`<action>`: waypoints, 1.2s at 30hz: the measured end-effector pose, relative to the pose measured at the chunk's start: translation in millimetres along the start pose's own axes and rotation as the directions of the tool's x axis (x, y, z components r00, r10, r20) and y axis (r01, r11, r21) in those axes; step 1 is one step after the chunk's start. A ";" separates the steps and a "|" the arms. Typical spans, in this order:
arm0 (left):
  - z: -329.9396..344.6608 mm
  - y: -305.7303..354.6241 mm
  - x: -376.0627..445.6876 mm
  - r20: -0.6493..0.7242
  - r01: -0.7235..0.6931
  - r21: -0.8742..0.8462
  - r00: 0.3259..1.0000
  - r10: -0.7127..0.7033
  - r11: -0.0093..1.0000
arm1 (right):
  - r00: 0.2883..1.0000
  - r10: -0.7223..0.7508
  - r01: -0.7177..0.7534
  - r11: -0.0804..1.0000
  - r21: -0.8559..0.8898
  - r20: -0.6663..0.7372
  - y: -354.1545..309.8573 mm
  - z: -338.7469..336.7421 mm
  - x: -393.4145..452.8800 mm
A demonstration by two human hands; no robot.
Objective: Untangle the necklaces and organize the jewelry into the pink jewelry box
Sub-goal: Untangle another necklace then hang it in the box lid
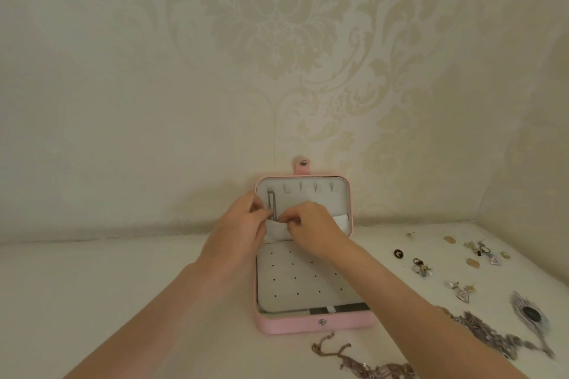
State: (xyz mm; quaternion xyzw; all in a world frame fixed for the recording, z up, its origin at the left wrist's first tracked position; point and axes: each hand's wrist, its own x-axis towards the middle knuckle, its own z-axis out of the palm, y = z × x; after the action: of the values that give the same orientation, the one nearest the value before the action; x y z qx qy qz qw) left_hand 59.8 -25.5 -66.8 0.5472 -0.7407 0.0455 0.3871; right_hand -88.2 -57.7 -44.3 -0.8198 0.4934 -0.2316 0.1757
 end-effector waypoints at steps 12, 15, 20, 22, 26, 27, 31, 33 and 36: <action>-27.5 30.8 -17.9 0.033 -0.187 0.062 0.982 0.185 0.980 | 1.000 0.023 -0.024 0.999 0.041 0.008 -7.3 -51.3 -39.9; -28.6 59.8 -29.3 0.067 -0.253 0.023 0.966 0.251 0.967 | 0.978 0.005 -0.004 1.000 -0.008 0.209 -9.6 -69.5 -67.7; -19.8 94.1 -60.6 0.166 -0.332 -0.067 0.926 0.339 0.941 | 0.898 0.058 0.011 0.988 -0.155 0.436 -6.1 -83.9 -109.5; -15.7 103.9 -73.1 0.236 -0.337 -0.104 0.906 0.352 0.936 | 0.884 0.070 0.028 0.979 -0.200 0.463 -2.3 -78.5 -125.0; -9.8 115.8 -83.9 0.454 -0.237 -0.091 0.855 0.252 0.967 | 0.895 0.071 0.050 0.965 -0.259 0.440 5.3 -63.0 -148.1; -8.6 117.5 -84.4 0.486 -0.223 -0.079 0.842 0.233 0.972 | 0.901 0.072 0.058 0.957 -0.284 0.427 8.2 -62.4 -151.1; -3.8 122.5 -84.7 0.561 -0.213 -0.043 0.803 0.201 0.976 | 0.907 0.109 0.013 0.958 -0.286 0.407 22.1 -65.5 -158.3; -3.0 124.4 -82.0 0.559 -0.203 -0.043 0.806 0.192 0.978 | 0.905 0.124 -0.019 0.967 -0.253 0.406 24.3 -65.7 -161.7; -4.4 127.1 -78.8 0.556 -0.211 -0.027 0.809 0.190 0.977 | 0.899 0.144 -0.021 0.957 -0.289 0.413 24.3 -65.5 -163.4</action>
State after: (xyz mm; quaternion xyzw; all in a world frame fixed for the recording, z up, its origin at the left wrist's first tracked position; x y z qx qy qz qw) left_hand -37.5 88.2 -67.5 0.4623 -0.8737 -0.0615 0.1385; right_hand -208.5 73.0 -36.1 -0.8450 0.5048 0.0337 0.1732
